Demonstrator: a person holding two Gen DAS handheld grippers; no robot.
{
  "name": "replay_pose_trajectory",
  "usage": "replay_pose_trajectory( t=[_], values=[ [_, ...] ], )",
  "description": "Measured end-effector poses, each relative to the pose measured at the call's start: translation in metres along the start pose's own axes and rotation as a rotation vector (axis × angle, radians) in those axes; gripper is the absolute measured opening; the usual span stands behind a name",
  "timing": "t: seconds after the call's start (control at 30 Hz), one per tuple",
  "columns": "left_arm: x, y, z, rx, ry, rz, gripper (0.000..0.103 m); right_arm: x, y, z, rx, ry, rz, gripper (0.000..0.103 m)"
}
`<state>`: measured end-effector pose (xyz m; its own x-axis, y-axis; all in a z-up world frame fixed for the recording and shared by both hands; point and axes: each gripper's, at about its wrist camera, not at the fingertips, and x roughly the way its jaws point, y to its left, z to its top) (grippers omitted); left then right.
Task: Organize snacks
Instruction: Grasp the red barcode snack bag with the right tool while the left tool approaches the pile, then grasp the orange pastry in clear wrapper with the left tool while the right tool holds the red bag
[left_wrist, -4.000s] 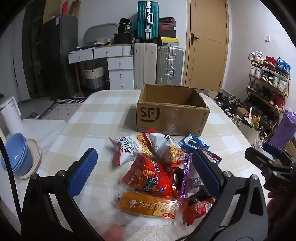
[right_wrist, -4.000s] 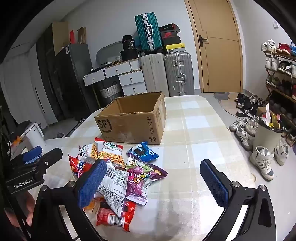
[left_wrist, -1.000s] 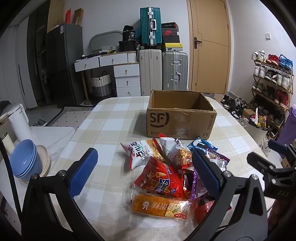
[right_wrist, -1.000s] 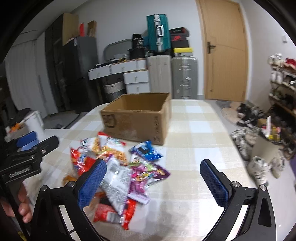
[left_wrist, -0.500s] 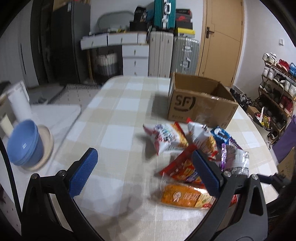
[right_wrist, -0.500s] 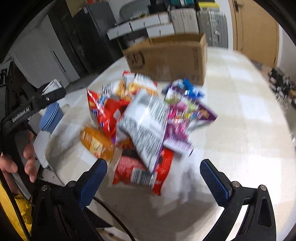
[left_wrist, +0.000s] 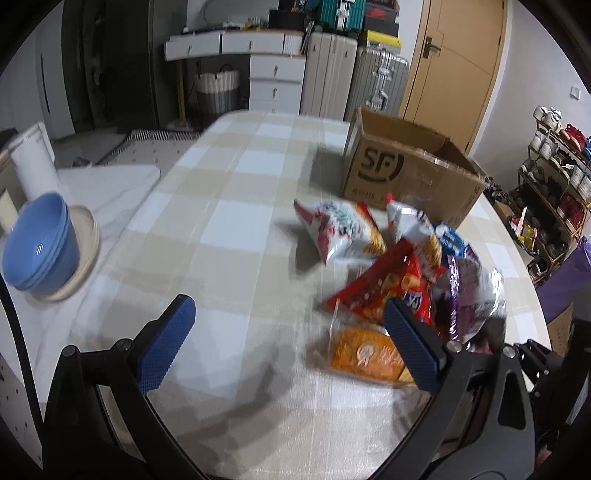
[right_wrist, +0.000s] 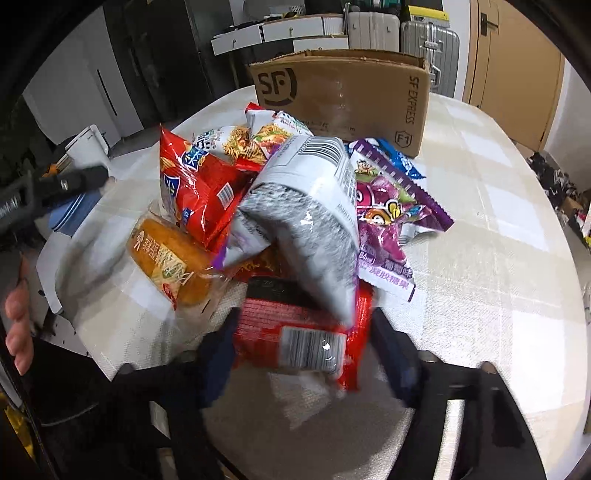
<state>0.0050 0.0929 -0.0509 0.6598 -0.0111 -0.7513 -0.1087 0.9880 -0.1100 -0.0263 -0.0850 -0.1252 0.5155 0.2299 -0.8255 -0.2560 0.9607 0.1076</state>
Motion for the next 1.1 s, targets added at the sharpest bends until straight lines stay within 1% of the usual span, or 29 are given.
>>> replay_pose_trajectory(
  t=[0.1,0.23,0.33,0.4,0.53,0.67,0.77,0.87,0.93,1.0,1.03,1.1],
  values=[
    [0.008,0.000,-0.008,-0.010,0.037,-0.021,0.101,-0.003,-0.005,0.000,0.015,-0.003,0.026,0.057],
    [0.011,-0.007,-0.019,0.005,0.058,-0.038,0.101,-0.006,-0.007,0.002,0.014,-0.011,0.040,0.055],
    [0.016,-0.017,-0.025,0.005,0.078,-0.079,0.101,-0.012,-0.008,0.001,0.015,-0.021,0.050,0.054],
    [0.022,-0.024,-0.028,0.003,0.099,-0.076,0.101,-0.015,-0.008,0.002,0.020,-0.026,0.055,0.054],
    [0.044,-0.036,-0.033,-0.043,0.169,-0.064,0.101,-0.019,-0.008,0.002,0.026,-0.033,0.065,0.054],
    [0.060,-0.040,-0.035,-0.136,0.218,-0.127,0.101,-0.022,-0.009,0.001,0.027,-0.035,0.071,0.054],
    [0.063,-0.047,-0.036,-0.142,0.218,-0.129,0.102,-0.023,-0.012,-0.001,0.041,-0.029,0.080,0.054],
    [0.067,-0.050,-0.036,-0.132,0.206,-0.115,0.101,-0.024,-0.015,-0.001,0.053,-0.031,0.084,0.054],
    [0.066,-0.050,-0.036,-0.135,0.200,-0.112,0.098,-0.027,-0.015,-0.001,0.058,-0.037,0.092,0.054],
    [0.063,-0.049,-0.035,-0.140,0.193,-0.129,0.083,-0.029,-0.015,0.000,0.056,-0.047,0.096,0.054],
    [0.062,-0.048,-0.035,-0.147,0.190,-0.132,0.081,-0.031,-0.015,0.000,0.054,-0.049,0.097,0.054],
    [0.059,-0.044,-0.035,-0.165,0.189,-0.149,0.074,-0.031,-0.015,-0.001,0.052,-0.050,0.098,0.054]
  ],
)
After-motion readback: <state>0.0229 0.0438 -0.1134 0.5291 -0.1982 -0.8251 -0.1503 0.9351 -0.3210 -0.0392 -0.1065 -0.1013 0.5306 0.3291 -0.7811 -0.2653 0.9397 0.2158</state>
